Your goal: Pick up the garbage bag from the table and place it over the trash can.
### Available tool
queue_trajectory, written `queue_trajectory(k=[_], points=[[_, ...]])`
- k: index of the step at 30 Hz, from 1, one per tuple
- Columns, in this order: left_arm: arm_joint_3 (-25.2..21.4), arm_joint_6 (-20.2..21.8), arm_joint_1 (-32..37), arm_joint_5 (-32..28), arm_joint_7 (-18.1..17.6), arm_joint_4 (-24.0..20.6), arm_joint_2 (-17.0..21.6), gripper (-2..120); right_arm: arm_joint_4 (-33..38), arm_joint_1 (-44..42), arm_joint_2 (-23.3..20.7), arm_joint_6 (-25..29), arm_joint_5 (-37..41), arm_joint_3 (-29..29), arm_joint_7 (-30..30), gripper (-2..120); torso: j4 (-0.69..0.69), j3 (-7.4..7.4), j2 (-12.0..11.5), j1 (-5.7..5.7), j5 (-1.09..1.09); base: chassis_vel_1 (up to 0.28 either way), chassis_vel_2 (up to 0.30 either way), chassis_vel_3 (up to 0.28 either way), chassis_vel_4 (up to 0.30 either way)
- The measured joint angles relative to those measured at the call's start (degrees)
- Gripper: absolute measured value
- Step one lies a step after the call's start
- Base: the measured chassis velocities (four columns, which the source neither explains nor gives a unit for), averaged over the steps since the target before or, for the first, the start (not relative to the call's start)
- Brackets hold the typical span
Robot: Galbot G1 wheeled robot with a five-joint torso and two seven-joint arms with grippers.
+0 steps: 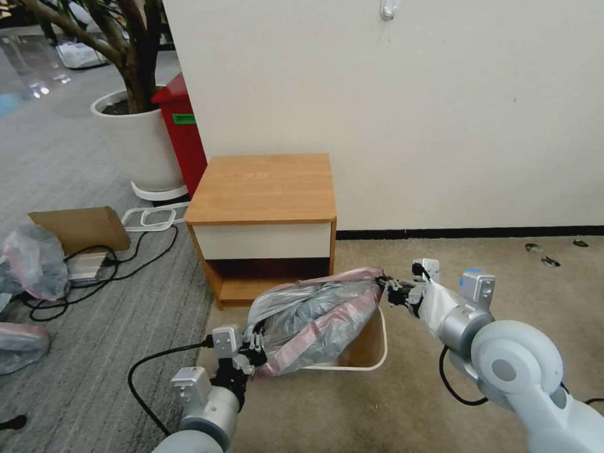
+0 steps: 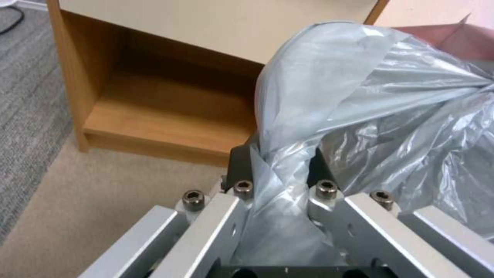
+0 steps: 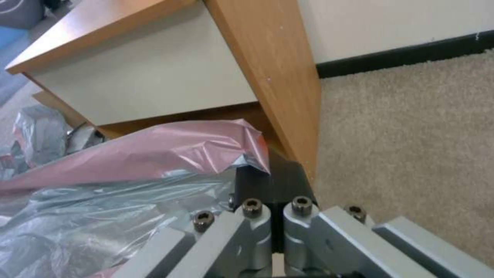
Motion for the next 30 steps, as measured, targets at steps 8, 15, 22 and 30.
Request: queue_trajectory(k=[8, 15, 22, 30], points=[[-0.5, 0.0, -0.5, -1.4, 0.0, 0.3, -0.3, 5, 1.4, -2.0, -1.2, 0.1, 0.9, 1.1, -0.4, 0, 0.0, 0.0, 0.0, 0.0, 0.0, 0.0, 0.0, 0.0, 0.0], [-1.2, -0.2, -1.1, 0.1, -0.6, 1.2, -0.1, 5, 5.4, -3.9, -0.2, 0.2, 1.0, 2.2, -0.9, 15, 0.0, 0.0, 0.0, 0.0, -0.01, 0.0, 0.0, 0.0, 0.0], [-0.9, -3.2, -1.4, 8.0, -2.7, 2.8, 0.0, 5, 13.6, -5.5, 1.6, 1.1, 4.3, 0.0, 4.4, 43, 0.0, 0.0, 0.0, 0.0, -0.02, 0.0, 0.0, 0.0, 0.0], [0.4, -8.8, -1.4, 15.5, -4.1, 4.5, 0.1, 5, 16.9, -4.9, 5.4, 1.2, 8.8, -7.7, 9.4, 73, 0.0, 0.0, 0.0, 0.0, -0.01, 0.0, 0.0, 0.0, 0.0]])
